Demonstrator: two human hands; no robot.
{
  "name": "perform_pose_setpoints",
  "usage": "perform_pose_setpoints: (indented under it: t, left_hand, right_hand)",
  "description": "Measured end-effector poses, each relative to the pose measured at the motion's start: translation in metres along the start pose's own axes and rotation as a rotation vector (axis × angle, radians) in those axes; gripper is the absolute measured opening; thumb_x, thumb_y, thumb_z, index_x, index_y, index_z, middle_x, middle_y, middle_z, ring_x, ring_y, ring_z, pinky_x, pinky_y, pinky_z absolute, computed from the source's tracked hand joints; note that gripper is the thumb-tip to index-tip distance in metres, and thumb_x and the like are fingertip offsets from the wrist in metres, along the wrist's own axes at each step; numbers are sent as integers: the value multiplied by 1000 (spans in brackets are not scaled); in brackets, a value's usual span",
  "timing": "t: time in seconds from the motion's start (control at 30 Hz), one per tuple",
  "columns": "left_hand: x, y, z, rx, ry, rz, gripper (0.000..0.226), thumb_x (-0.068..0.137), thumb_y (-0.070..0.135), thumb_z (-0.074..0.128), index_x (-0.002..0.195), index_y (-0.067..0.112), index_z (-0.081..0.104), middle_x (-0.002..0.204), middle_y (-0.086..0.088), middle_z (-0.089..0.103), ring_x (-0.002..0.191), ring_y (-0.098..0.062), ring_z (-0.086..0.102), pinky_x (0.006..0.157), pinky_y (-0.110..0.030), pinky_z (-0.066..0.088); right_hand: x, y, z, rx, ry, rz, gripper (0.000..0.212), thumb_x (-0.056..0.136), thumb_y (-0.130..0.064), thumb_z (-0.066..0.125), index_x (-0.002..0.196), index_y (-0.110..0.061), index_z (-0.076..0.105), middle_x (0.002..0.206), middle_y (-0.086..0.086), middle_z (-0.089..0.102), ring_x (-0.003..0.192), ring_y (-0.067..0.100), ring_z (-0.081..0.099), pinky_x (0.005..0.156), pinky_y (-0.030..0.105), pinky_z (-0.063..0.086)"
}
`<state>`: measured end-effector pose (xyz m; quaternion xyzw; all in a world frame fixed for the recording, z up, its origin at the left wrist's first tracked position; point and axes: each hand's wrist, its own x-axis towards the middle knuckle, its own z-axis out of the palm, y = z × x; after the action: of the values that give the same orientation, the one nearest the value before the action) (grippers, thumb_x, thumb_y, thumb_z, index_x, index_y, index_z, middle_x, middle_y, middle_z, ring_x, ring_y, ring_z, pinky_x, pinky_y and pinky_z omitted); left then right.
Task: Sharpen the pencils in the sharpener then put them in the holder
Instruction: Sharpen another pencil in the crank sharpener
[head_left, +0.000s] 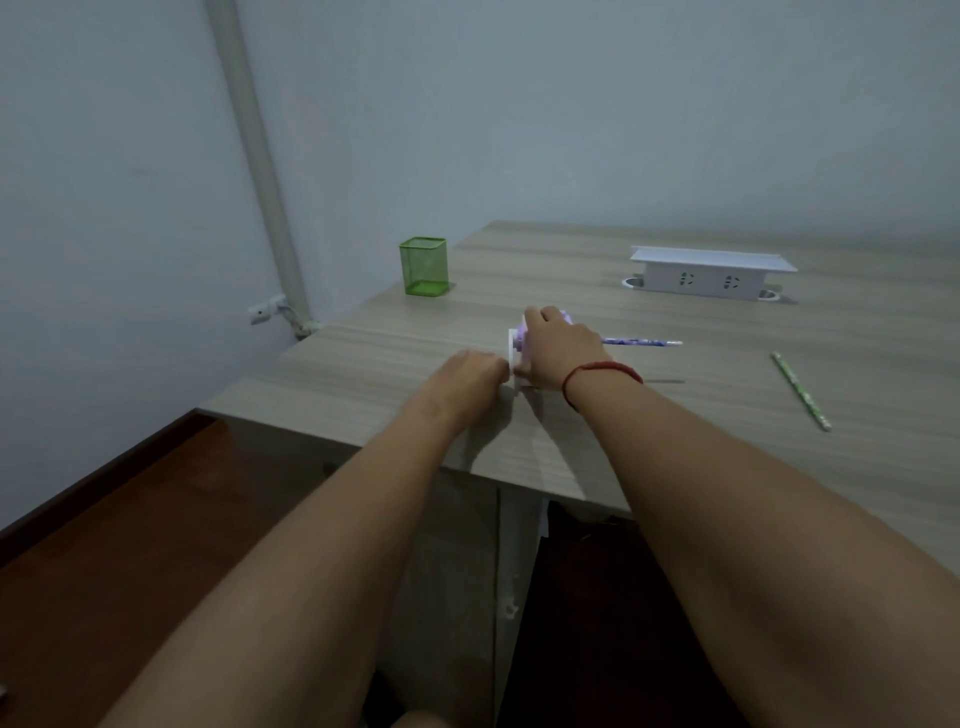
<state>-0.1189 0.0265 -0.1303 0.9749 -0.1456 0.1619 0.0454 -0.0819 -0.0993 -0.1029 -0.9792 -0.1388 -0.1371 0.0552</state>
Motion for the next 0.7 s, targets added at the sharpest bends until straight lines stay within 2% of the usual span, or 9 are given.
perform_pose_setpoints:
  t: [0.13, 0.33, 0.53, 0.7]
  left_hand:
    - [13, -4, 1, 20, -88, -37, 22, 94, 14, 50, 110, 10, 64, 113, -12, 65, 106, -27, 60, 92, -35, 45]
    - [41, -11, 4, 83, -182, -97, 21, 93, 22, 52, 102, 11, 67, 105, -13, 68, 96, -30, 64, 85, -37, 49]
    - [70, -23, -16, 224, -2, 11, 21, 93, 5, 46, 96, 7, 66, 101, -16, 69, 98, -35, 63, 80, -38, 47]
    - [72, -21, -37, 161, 105, 87, 22, 98, 7, 41, 91, 1, 61, 92, -21, 67, 89, -40, 61, 75, -44, 46]
  right_hand:
    - [-3, 3, 3, -12, 49, -49, 42, 94, -28, 51, 133, -13, 43, 136, 7, 48, 123, 28, 50, 94, 44, 49]
    - [-1, 11, 6, 15, 54, -123, 53, 87, -34, 60, 133, -13, 42, 136, 7, 47, 120, 28, 51, 93, 42, 47]
    - [-3, 13, 2, -25, 32, -138, 58, 91, -32, 56, 141, -14, 36, 144, 7, 42, 119, 30, 52, 93, 44, 46]
    - [4, 11, -5, -59, -18, -50, 53, 95, -33, 54, 140, -13, 37, 143, 7, 42, 129, 31, 47, 96, 46, 46]
